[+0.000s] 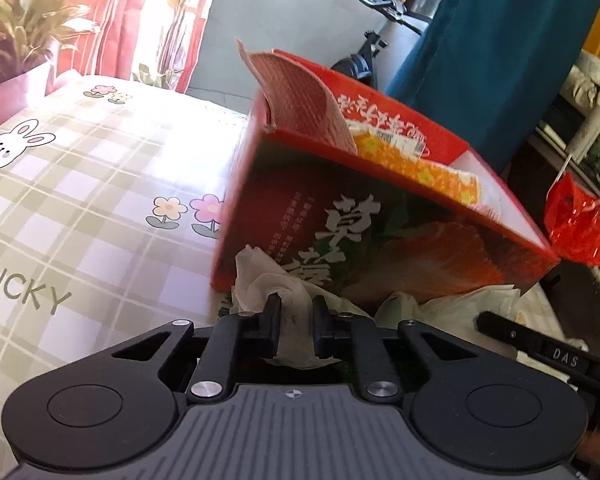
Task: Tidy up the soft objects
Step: 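Close both grippers on the white cloth bundle, then lift the white bundle with both grippers and carry it over the box, then lower the white bundle into the box and open both grippers, then move both grippers down to the green yarn ball beside the box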
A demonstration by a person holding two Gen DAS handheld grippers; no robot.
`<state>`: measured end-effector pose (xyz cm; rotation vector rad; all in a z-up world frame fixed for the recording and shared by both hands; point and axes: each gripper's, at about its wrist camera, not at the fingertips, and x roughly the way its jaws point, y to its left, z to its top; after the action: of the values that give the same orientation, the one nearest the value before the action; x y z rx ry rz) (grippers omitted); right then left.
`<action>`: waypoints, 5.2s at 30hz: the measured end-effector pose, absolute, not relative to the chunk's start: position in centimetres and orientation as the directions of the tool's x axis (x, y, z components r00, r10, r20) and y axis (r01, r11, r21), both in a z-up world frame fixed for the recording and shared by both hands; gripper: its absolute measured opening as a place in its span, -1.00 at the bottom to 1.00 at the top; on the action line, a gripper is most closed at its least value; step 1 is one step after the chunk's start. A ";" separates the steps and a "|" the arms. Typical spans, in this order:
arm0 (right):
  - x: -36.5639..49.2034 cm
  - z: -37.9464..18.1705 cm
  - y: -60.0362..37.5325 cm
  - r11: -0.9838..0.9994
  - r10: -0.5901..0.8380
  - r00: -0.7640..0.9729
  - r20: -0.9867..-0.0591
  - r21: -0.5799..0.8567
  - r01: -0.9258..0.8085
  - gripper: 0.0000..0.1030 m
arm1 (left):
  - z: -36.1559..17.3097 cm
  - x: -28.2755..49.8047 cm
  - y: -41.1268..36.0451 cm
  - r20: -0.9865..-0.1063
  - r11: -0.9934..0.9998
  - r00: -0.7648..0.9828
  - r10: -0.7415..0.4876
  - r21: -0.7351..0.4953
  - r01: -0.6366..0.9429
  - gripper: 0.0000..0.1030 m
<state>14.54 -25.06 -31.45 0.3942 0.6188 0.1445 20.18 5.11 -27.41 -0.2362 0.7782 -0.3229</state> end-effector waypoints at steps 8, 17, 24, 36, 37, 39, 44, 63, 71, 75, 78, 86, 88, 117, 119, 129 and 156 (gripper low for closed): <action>12.2 -28.6 -24.6 0.922 0.250 0.854 -0.457 0.381 -0.066 -0.82 | -25.3 17.4 5.2 -0.593 0.929 0.721 -0.358 -0.302 0.213 -0.76; 9.5 -25.3 -24.8 0.920 0.252 0.893 -0.373 0.379 -0.101 -0.82 | -20.7 14.5 5.0 -0.514 0.931 0.781 -0.355 -0.272 0.245 -0.76; 8.2 -22.9 -25.7 0.937 0.222 0.919 -0.326 0.333 -0.108 -0.82 | -17.9 14.1 4.4 -0.478 0.911 0.783 -0.398 -0.308 0.275 -0.76; 15.0 -17.3 -28.4 0.932 0.233 0.935 -0.268 0.334 -0.137 -0.83 | -12.1 20.1 0.3 -0.427 0.935 0.833 -0.353 -0.138 0.326 -0.76; 15.8 -16.9 -28.4 0.935 0.230 0.937 -0.263 0.326 -0.138 -0.83 | -11.6 20.9 -0.1 -0.424 0.938 0.837 -0.345 -0.117 0.328 -0.76; 17.7 -16.0 -28.6 0.939 0.228 0.940 -0.253 0.314 -0.144 -0.83 | -10.8 22.6 -0.8 -0.422 0.943 0.846 -0.326 -0.080 0.323 -0.76; 22.8 -15.3 -29.7 0.919 0.261 0.929 -0.263 0.363 -0.156 -0.83 | -11.1 27.7 -2.6 -0.453 0.952 0.842 -0.293 -0.052 0.303 -0.76; 31.7 -22.6 -24.6 0.965 0.254 0.791 -0.557 0.203 -0.167 -0.78 | -19.7 35.8 -4.9 -0.662 0.938 0.679 -0.317 -0.114 0.327 -0.74; 29.3 -21.0 -24.7 0.980 0.191 0.828 -0.528 0.151 -0.130 0.21 | -17.1 33.6 -4.0 -0.588 0.929 0.726 -0.356 -0.134 0.346 0.48; 26.8 -19.8 -24.4 0.983 0.185 0.826 -0.533 0.094 -0.159 0.23 | -15.6 30.7 -3.4 -0.571 0.928 0.742 -0.352 -0.107 0.358 0.67; 24.3 -18.6 -24.7 0.984 0.176 0.837 -0.519 0.066 -0.166 0.31 | -15.0 27.6 -2.0 -0.553 0.936 0.765 -0.332 -0.088 0.342 0.82; 18.4 -16.8 -24.4 0.991 0.134 0.879 -0.457 0.064 -0.118 0.94 | -14.6 21.2 -0.3 -0.527 0.937 0.787 -0.321 -0.055 0.345 0.97; 17.0 -16.4 -24.1 0.993 0.121 0.892 -0.435 0.061 -0.105 0.94 | -14.4 19.7 0.1 -0.515 0.939 0.797 -0.316 -0.047 0.342 0.98; 3.3 -21.6 -23.4 0.966 0.063 0.950 -0.306 0.259 0.020 0.99 | -16.5 10.3 4.6 -0.462 0.963 0.846 -0.266 -0.082 0.257 1.00; 3.4 -22.2 -23.3 0.969 0.059 0.943 -0.329 0.245 0.025 0.99 | -17.5 10.4 4.6 -0.484 0.961 0.831 -0.273 -0.095 0.260 1.00; 5.9 -27.5 -22.5 0.960 0.102 0.871 -0.481 0.278 0.041 0.99 | -23.0 12.9 5.9 -0.602 0.959 0.747 -0.280 -0.151 0.238 0.98; 10.6 -28.5 -19.0 0.964 0.265 0.778 -0.570 0.163 -0.209 -0.05 | -24.9 18.7 1.3 -0.700 0.872 0.548 -0.457 -0.232 0.430 -0.05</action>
<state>10.63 -18.96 -28.51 0.0928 0.6293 0.2565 18.70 1.33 -24.94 -0.0346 0.8393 -0.5258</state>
